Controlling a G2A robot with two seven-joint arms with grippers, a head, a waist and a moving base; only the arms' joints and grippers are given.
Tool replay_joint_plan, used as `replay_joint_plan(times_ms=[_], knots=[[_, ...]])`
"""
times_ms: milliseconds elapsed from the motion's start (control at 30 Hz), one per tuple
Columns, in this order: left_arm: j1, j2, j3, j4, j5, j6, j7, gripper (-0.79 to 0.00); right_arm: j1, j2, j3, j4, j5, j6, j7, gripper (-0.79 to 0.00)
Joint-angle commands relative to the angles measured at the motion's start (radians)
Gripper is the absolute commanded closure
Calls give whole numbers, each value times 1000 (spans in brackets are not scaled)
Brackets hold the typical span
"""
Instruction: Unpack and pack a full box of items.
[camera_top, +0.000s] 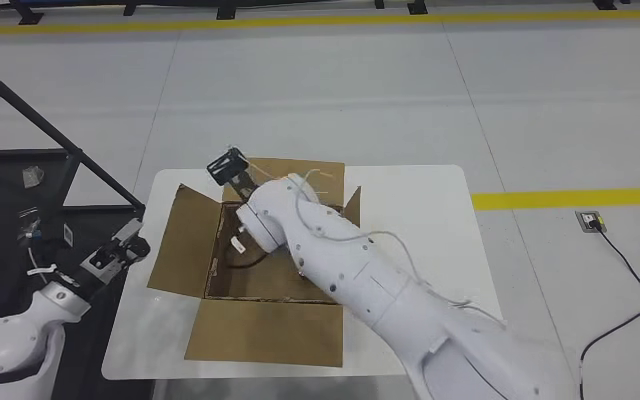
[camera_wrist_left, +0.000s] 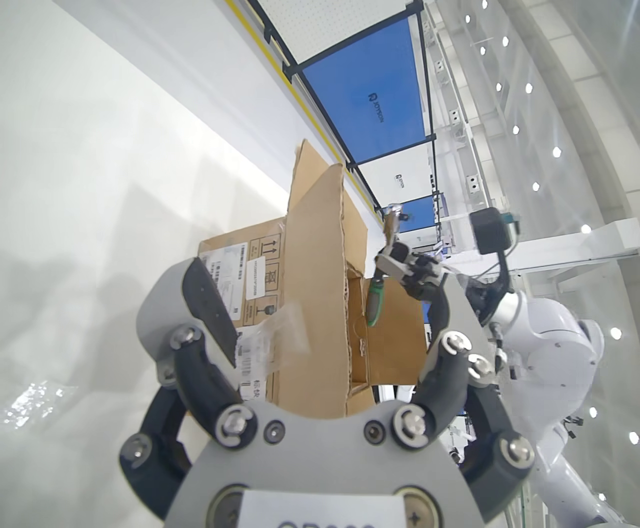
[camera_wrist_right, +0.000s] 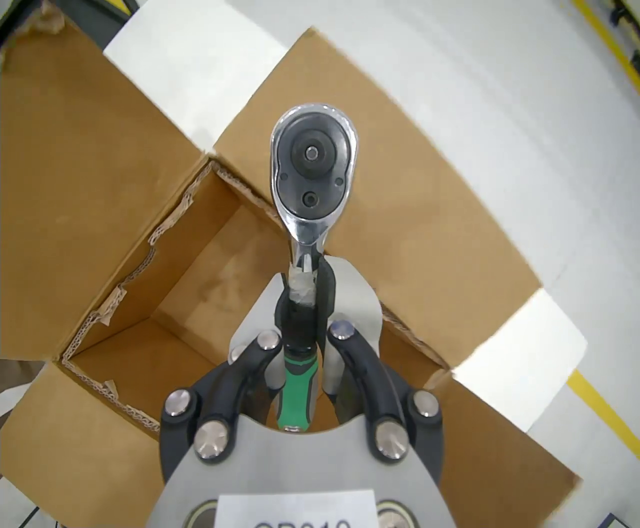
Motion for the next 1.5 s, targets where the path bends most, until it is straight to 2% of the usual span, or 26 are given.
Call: replay_joint_plan(times_ms=[0, 167, 267, 400, 700, 867, 900, 933, 1000, 1167, 1233, 1267, 1300, 1467], knots=[[-6, 0, 5, 3, 6, 2, -6, -785, 0, -27, -14, 70, 29, -39, -23, 0], [-26, 1, 22, 12, 22, 4, -19, -785, -9, -90, -47, 201, 56, -68, -70, 0], [-34, 1, 28, 16, 26, 6, -23, -785, -23, -107, -65, 259, 57, -60, -93, 0], [-40, 1, 29, 21, 27, 4, -27, -785, -49, -113, -86, 307, 70, -73, -113, 0], [-42, 2, 31, 25, 31, 8, -23, -785, -78, -113, -126, 361, 94, -207, -127, 0], [-42, 2, 31, 25, 31, 8, -23, -785, -78, -113, -126, 361, 94, -207, -127, 0], [-42, 2, 31, 25, 31, 8, -23, -785, -78, -113, -126, 361, 94, -207, -127, -182], [-42, 2, 31, 25, 31, 8, -23, -785, -78, -113, -126, 361, 94, -207, -127, -256], [-42, 2, 31, 25, 31, 8, -23, -785, -78, -113, -126, 361, 94, -207, -127, -332], [-42, 2, 31, 25, 31, 8, -23, -785, -78, -113, -126, 361, 94, -207, -127, -385], [-42, 2, 31, 25, 31, 8, -23, -785, -78, -113, -126, 361, 94, -207, -127, -600], [-42, 2, 31, 25, 31, 8, -23, -785, -78, -113, -126, 361, 94, -207, -127, -748], [-42, 2, 31, 25, 31, 8, -23, -785, -78, -113, -126, 361, 94, -207, -127, -785], [-32, 1, 41, 10, 50, 12, -16, -785, -78, -113, -126, 361, 94, -207, -127, -785]])
